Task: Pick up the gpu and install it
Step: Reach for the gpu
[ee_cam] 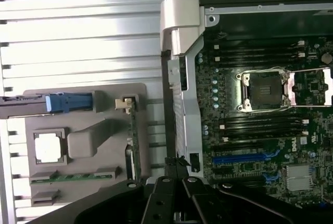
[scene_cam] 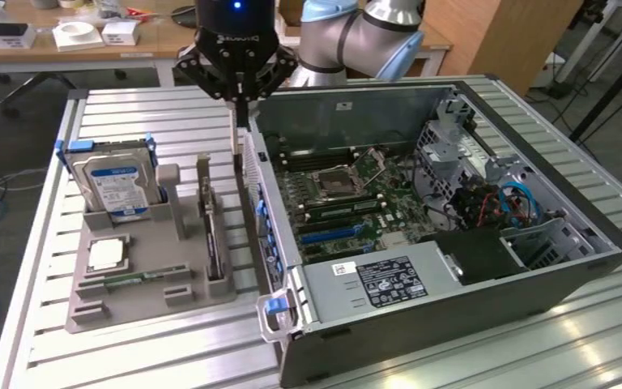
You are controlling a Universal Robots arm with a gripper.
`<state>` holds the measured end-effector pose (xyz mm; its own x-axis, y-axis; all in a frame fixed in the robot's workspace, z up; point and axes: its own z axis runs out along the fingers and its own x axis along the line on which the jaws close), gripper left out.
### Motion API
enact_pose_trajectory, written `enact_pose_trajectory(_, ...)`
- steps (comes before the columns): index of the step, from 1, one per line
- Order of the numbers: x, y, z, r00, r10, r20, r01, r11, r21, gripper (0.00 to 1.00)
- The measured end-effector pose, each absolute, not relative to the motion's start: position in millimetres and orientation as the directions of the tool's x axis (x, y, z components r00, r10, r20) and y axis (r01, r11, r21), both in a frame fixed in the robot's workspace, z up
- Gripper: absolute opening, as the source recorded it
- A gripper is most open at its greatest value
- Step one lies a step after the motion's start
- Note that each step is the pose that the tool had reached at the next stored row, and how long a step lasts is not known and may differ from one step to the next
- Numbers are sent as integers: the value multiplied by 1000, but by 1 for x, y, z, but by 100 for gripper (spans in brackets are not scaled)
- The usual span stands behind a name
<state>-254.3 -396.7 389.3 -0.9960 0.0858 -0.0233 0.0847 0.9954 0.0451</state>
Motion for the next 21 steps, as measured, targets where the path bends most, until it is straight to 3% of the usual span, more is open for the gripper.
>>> enact_pose_trajectory(21,-293,-398,388,-996,87,-23,86,995,45,10)
